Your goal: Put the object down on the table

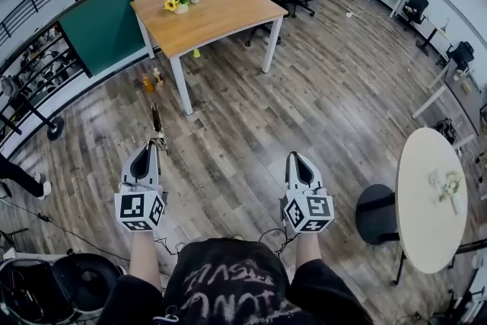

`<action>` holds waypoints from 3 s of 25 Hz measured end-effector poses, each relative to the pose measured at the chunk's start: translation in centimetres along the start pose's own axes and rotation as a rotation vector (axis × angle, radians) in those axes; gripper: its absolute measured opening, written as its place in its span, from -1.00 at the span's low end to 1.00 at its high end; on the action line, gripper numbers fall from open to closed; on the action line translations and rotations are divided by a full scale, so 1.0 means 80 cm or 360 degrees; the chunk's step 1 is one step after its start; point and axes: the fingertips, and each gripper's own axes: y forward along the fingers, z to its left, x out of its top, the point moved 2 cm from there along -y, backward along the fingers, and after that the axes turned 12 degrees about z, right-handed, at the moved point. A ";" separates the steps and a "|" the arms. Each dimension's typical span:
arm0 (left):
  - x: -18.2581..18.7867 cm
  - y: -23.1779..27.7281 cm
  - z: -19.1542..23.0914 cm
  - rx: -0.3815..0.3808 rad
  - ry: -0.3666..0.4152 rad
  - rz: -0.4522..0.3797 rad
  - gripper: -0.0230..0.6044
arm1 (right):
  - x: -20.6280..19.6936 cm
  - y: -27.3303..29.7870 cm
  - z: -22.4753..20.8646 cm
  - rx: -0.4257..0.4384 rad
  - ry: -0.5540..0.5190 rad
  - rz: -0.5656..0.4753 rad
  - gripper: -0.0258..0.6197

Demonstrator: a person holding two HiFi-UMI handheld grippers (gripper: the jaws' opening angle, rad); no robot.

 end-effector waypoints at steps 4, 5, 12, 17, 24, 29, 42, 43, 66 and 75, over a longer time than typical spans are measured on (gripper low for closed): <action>-0.002 0.027 -0.009 0.0019 -0.0001 0.0016 -0.88 | -0.003 0.022 -0.024 0.0014 0.0016 0.0020 -0.91; -0.003 0.034 -0.012 0.0021 0.0000 0.0024 -0.88 | -0.002 0.028 -0.029 0.0021 0.0021 0.0025 -0.91; 0.001 0.088 -0.012 0.0020 0.0000 0.0038 -0.88 | 0.006 0.078 -0.048 0.0036 0.0019 0.0035 -0.91; 0.005 0.148 0.006 -0.0003 0.0013 0.0052 -0.88 | 0.015 0.136 -0.056 0.0014 0.0026 0.0050 -0.91; 0.019 0.252 0.061 -0.0037 -0.0018 0.0060 -0.88 | 0.048 0.240 -0.050 -0.0002 -0.0008 0.0065 -0.91; 0.034 0.338 0.108 -0.0070 -0.0016 0.0088 -0.88 | 0.082 0.334 -0.045 -0.0023 -0.0009 0.0078 -0.91; 0.057 0.487 0.197 -0.0116 -0.0040 0.0084 -0.88 | 0.136 0.504 -0.025 -0.0037 0.0014 0.0065 -0.91; 0.058 0.495 0.200 -0.0121 -0.0043 0.0079 -0.88 | 0.141 0.516 -0.021 -0.0028 -0.0002 0.0061 -0.91; 0.114 0.826 0.244 0.0124 -0.0101 0.0110 -0.88 | 0.240 0.887 -0.165 0.0169 -0.0085 0.0132 -0.91; 0.138 0.983 0.242 0.0273 -0.0106 0.0194 -0.88 | 0.288 1.057 -0.238 0.0330 -0.0102 0.0190 -0.91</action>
